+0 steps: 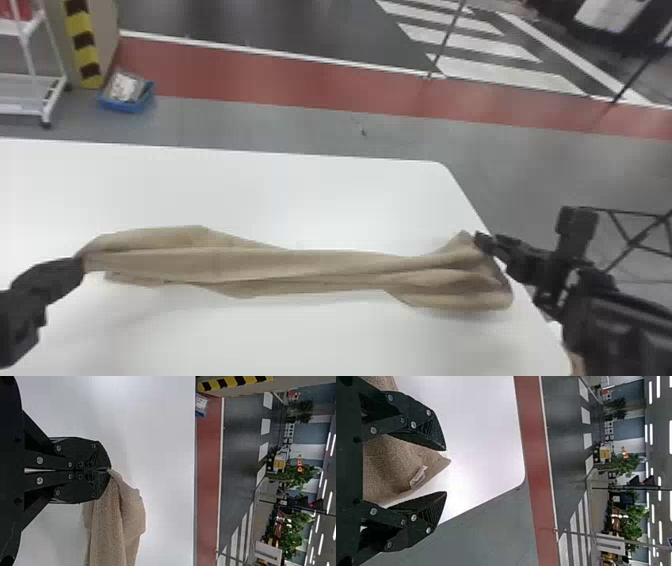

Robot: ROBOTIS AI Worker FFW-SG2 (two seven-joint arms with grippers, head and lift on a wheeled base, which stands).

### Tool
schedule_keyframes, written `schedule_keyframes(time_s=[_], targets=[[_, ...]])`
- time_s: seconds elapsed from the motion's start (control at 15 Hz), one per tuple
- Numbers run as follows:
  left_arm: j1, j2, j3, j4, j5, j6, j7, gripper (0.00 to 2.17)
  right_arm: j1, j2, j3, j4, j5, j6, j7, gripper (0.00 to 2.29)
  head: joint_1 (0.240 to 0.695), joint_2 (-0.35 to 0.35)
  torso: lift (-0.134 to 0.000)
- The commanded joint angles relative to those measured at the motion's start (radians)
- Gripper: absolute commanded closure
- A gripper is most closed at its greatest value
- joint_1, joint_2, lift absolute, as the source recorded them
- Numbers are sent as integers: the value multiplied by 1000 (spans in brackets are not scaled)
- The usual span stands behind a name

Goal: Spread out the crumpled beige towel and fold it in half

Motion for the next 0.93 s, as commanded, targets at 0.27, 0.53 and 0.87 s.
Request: schedule_keyframes(time_s=[0.27, 0.53, 0.87], targets=[[-1, 0, -7, 5, -12, 3, 0, 2135, -123, -84, 92, 164, 86, 45, 3, 589, 695, -350, -124], [-1, 0, -5, 11, -15, 0, -1, 2135, -158, -87, 119, 188, 111, 85, 26, 593, 695, -350, -124], [-4, 0, -5, 14, -15, 0, -3, 2135, -185, -96, 123, 227, 132, 125, 49, 846, 695, -350, -124]])
